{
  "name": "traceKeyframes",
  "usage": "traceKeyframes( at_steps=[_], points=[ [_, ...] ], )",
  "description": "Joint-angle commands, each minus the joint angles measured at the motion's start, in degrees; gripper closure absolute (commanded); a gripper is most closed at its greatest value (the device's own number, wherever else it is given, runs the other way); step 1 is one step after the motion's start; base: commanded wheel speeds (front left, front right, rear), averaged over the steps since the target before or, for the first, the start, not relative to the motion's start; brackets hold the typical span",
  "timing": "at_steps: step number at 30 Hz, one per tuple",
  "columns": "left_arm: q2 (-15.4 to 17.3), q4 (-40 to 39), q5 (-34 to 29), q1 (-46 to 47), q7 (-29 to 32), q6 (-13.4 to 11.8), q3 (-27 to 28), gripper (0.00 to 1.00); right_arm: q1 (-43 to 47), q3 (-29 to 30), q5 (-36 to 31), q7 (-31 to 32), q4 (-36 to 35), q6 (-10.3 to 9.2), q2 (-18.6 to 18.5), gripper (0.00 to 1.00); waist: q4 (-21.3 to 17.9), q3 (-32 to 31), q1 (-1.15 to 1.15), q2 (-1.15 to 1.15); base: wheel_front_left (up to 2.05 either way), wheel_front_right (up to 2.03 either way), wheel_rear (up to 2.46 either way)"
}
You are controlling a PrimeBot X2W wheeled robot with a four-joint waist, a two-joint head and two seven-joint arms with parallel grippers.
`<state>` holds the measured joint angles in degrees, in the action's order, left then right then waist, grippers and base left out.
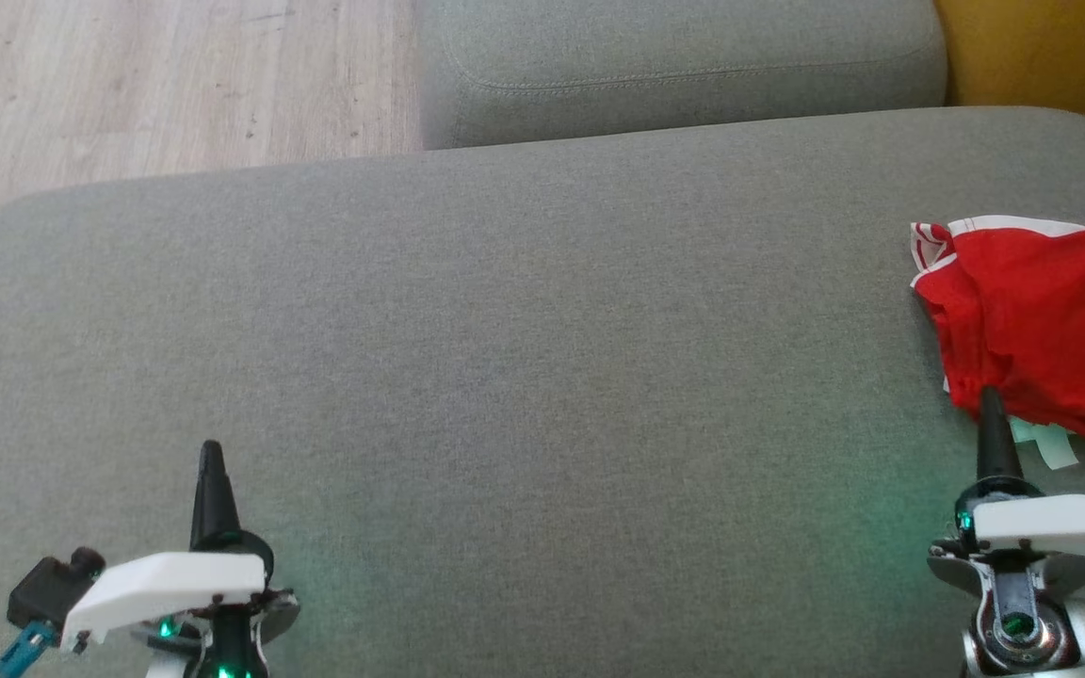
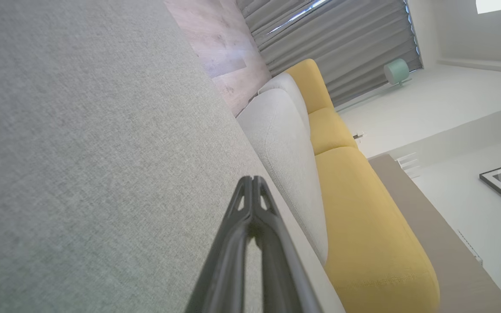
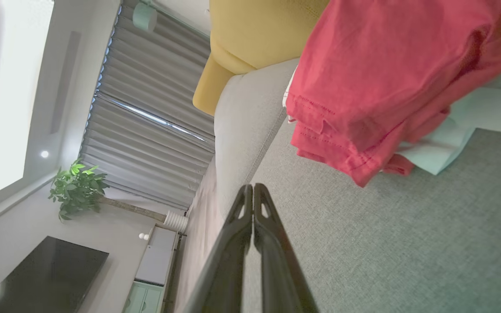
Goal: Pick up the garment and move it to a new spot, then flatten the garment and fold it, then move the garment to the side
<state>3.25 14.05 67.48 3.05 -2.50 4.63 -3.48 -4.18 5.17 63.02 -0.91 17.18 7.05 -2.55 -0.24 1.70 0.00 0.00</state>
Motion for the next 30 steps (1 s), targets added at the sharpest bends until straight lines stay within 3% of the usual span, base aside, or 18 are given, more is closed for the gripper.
traceKeyframes(
  at_steps=[1,30],
  points=[
    [1.0,-1.6,1.4,2.7,0.5,0.5,2.1,1.00,-2.2,-0.5,1.6,0.4,-2.3,0.30,-0.2,1.00,0.0,0.0,0.00,0.00,0.00,0.00,0.00],
    [1.0,-0.5,18.6,2.9,5.3,2.1,6.3,1.00,-2.1,0.8,20.6,5.3,-2.9,0.40,-0.3,1.00,0.2,-1.1,0.00,0.00,0.00,0.00,0.00]
  ],
)
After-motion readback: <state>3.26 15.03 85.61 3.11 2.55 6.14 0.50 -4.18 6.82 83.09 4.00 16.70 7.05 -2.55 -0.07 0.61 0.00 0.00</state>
